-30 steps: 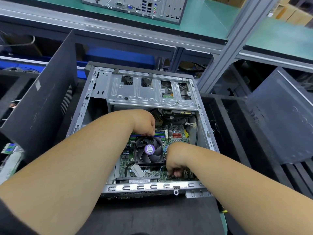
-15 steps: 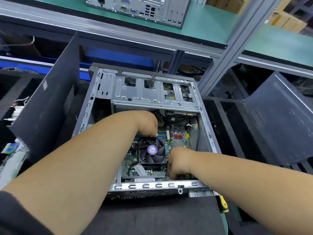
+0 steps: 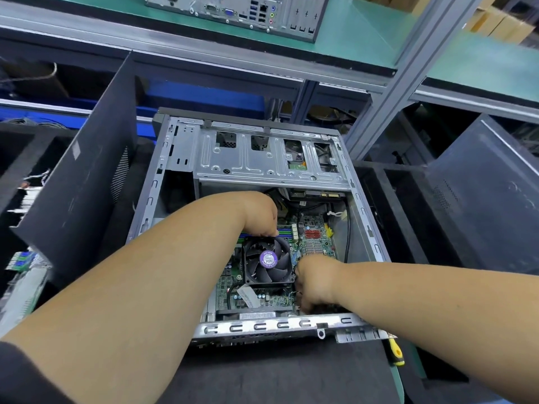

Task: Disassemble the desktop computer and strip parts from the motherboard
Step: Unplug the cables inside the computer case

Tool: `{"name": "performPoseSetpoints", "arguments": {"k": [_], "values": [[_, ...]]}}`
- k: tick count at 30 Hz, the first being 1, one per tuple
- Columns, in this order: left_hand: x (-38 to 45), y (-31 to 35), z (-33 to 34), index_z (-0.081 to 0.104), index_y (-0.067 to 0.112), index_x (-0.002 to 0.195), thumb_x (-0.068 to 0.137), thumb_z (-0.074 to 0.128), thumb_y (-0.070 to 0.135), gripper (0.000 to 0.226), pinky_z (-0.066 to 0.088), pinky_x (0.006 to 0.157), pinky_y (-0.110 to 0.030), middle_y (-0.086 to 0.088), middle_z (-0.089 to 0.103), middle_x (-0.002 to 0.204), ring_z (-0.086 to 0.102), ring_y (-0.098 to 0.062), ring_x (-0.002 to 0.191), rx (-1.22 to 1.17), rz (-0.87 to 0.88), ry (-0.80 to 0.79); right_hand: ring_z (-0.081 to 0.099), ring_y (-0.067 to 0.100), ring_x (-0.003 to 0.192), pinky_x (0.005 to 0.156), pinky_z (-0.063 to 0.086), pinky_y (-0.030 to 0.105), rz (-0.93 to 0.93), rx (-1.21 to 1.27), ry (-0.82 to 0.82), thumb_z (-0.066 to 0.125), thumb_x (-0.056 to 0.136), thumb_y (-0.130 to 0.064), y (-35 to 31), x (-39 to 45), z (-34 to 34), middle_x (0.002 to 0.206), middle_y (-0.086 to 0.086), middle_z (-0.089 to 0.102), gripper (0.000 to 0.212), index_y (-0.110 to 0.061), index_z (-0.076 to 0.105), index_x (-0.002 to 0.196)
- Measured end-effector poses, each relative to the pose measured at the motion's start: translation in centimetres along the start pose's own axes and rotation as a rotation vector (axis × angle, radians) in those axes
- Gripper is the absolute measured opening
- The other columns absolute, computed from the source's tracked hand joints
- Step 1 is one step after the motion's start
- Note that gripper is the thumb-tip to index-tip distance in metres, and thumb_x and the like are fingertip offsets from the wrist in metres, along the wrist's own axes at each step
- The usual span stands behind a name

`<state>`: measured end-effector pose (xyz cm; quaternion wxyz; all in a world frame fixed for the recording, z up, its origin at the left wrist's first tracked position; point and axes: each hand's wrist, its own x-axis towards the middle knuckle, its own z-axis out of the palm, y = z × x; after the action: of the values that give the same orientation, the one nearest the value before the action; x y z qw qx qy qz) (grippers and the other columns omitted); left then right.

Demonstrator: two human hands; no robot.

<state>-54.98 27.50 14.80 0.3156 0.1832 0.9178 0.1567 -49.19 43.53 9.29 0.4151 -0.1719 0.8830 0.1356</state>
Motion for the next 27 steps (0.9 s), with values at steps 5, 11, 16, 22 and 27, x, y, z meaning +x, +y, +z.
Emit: {"name": "performPoseSetpoints", "arguments": {"k": [5, 11, 16, 22, 27], "values": [[0.13, -0.05, 0.03, 0.068, 0.008, 0.111, 0.094, 0.057, 0.032, 0.031, 0.047, 0.091, -0.035, -0.008, 0.067, 0.115, 0.060, -0.026, 0.108, 0.020, 0.007, -0.006, 0.048, 0.017, 0.056, 0.063, 0.049, 0.027, 0.053, 0.088, 0.035, 0.076, 0.078, -0.030, -0.19, -0.28, 0.22, 0.059, -0.001, 0.049, 0.027, -0.013, 0.059, 0.066], [0.25, -0.11, -0.04, 0.068, 0.006, 0.111, 0.094, 0.056, 0.032, 0.033, 0.047, 0.090, -0.036, -0.011, 0.066, 0.117, 0.057, -0.024, 0.095, 0.033, 0.005, -0.018, 0.053, 0.020, 0.063, 0.070, 0.053, 0.029, 0.038, 0.071, -0.007, 0.077, 0.079, -0.035, -0.39, -0.40, 0.10, 0.061, -0.001, 0.052, 0.024, -0.011, 0.073, 0.081], [0.09, -0.04, -0.07, 0.068, 0.009, 0.111, 0.094, 0.055, 0.032, 0.031, 0.047, 0.091, -0.036, -0.008, 0.066, 0.117, 0.060, -0.025, 0.104, 0.035, 0.010, -0.015, 0.057, 0.022, 0.068, 0.070, 0.055, 0.030, 0.055, 0.157, 0.022, 0.082, 0.075, -0.033, -0.34, -0.43, 0.29, 0.069, 0.002, 0.058, 0.029, -0.007, 0.075, 0.088], [0.17, 0.02, -0.05, 0.067, 0.009, 0.113, 0.095, 0.055, 0.033, 0.032, 0.047, 0.091, -0.036, -0.007, 0.065, 0.117, 0.059, -0.026, 0.110, 0.046, 0.014, -0.017, 0.055, 0.019, 0.062, 0.065, 0.053, 0.027, 0.073, 0.214, 0.006, 0.084, 0.073, -0.031, -0.19, -0.50, 0.25, 0.063, -0.001, 0.057, 0.024, -0.013, 0.068, 0.077], [0.13, -0.02, -0.03, 0.067, 0.011, 0.113, 0.095, 0.054, 0.033, 0.031, 0.047, 0.091, -0.035, -0.006, 0.065, 0.116, 0.059, -0.025, 0.109, 0.053, 0.013, -0.016, 0.057, 0.023, 0.073, 0.074, 0.056, 0.031, 0.069, 0.151, 0.031, 0.081, 0.078, -0.030, -0.41, -0.77, 0.28, 0.078, 0.006, 0.062, 0.029, -0.007, 0.072, 0.092]]}}
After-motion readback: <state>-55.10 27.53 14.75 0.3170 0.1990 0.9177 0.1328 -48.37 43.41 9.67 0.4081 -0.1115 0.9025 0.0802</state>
